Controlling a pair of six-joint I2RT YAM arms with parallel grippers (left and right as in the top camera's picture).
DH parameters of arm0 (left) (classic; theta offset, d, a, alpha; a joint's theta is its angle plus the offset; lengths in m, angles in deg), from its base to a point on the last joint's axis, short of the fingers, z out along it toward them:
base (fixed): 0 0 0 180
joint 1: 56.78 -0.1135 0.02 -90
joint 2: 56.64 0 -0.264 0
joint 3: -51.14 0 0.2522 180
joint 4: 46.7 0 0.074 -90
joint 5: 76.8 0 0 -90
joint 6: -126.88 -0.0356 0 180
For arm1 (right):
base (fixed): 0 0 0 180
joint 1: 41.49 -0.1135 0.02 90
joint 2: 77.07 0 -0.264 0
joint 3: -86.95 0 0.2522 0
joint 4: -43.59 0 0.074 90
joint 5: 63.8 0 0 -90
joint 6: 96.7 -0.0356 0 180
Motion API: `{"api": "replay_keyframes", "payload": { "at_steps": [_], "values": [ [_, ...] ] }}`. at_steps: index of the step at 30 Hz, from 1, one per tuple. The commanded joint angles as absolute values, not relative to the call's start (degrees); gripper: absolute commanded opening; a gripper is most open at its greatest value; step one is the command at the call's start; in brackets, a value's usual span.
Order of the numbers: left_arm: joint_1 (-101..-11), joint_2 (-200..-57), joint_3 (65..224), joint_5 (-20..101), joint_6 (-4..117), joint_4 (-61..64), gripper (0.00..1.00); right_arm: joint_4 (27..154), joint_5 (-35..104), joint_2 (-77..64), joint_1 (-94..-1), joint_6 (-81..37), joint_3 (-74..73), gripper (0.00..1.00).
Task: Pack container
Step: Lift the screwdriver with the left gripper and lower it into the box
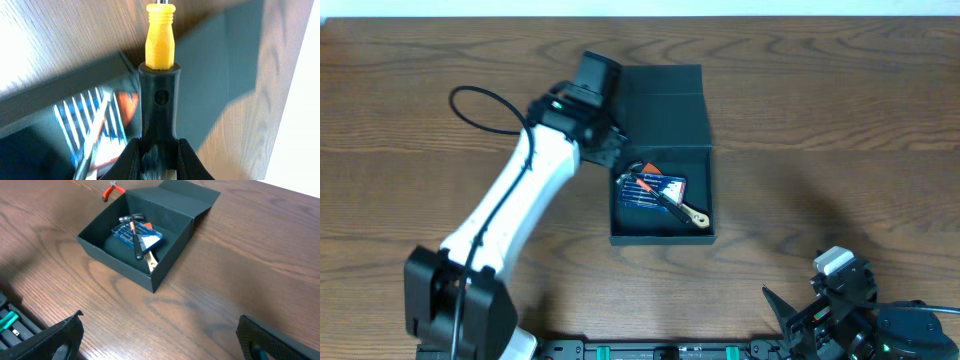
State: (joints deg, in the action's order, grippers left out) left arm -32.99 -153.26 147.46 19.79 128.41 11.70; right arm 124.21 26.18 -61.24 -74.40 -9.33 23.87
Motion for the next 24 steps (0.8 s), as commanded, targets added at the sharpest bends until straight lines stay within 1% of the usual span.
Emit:
{"api": "replay_keyframes", "payload": {
  "at_steps": [1, 7, 13, 19, 24],
  "values": [
    [-27.81, -151.73, 148.29, 16.33, 129.72, 12.01, 0.14, 124.25, 26.01, -61.37, -74.09, -10.32, 23.91, 0.99],
    [-18.06, -152.05, 148.29, 14.85, 135.4, 12.03, 0.14, 124.25, 26.01, -61.37, -74.09, -10.32, 23.91, 0.99],
    [-12.05, -154.74, 148.27, 14.8, 139.66, 12.01, 0.14, 124.25, 26.01, -61.37, -74.09, -10.32, 23.91, 0.99],
    [-10.72, -160.08, 148.27, 16.46, 142.44, 11.72, 0.14, 124.25, 26.01, -61.37, -74.09, -10.32, 23.91, 0.99],
    [-10.85, -165.13, 148.27, 17.73, 142.46, 7.33, 0.14, 124.25, 26.01, -61.37, -74.09, -10.32, 23.91, 0.99]
  ]
}}
